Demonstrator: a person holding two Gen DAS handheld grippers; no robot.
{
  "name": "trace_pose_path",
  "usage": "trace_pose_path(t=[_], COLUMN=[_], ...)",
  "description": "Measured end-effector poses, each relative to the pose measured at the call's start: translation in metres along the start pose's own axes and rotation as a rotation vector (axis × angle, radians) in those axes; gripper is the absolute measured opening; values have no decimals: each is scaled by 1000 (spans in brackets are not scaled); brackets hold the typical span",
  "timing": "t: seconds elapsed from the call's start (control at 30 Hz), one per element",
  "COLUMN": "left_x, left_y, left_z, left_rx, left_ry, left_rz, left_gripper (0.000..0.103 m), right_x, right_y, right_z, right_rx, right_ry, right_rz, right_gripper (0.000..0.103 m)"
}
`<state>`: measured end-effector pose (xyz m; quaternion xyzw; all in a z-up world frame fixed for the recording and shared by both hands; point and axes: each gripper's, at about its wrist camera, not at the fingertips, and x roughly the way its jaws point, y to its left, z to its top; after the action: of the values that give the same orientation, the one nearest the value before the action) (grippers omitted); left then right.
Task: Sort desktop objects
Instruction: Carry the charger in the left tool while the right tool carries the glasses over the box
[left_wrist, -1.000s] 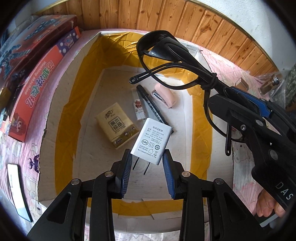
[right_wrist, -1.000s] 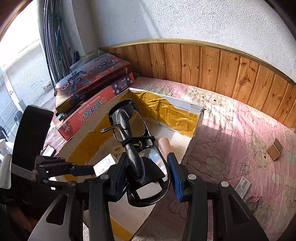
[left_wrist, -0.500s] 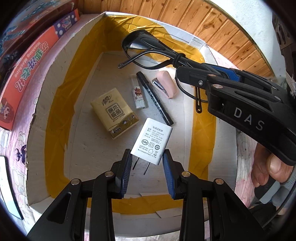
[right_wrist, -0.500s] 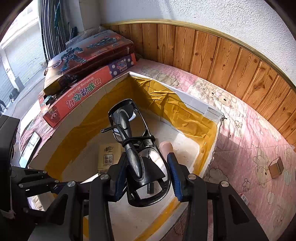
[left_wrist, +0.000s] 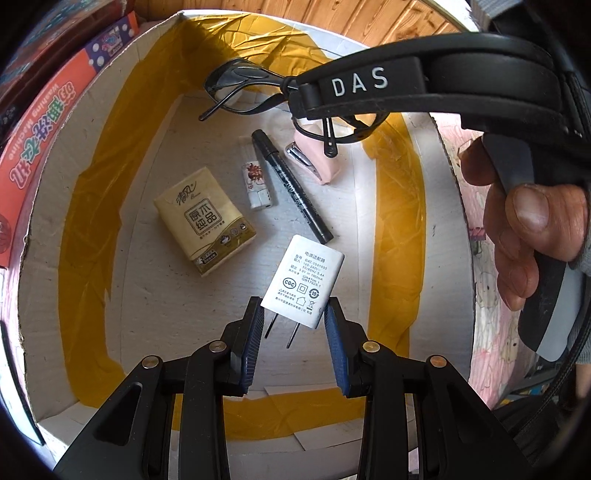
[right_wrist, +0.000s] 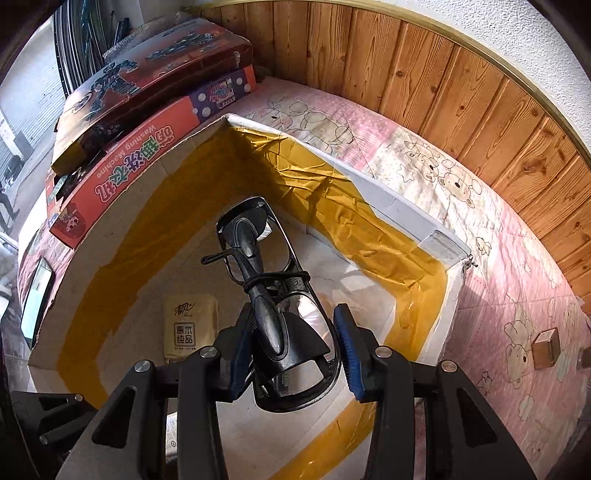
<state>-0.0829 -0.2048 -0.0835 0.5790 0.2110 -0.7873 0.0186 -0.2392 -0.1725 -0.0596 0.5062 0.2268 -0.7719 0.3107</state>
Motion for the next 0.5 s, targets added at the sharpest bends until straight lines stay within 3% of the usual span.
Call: trace_pose_path(t=[0.5], left_x=[13], left_y=[2], left_z=[5], left_rx=[-60], left_ry=[55], left_rz=[-58], left_gripper=[34], right_x=[35], right_y=[-4], right_z=[30], right_rx=[8], right_ry=[99], right_rz=[-27], right_gripper=[44])
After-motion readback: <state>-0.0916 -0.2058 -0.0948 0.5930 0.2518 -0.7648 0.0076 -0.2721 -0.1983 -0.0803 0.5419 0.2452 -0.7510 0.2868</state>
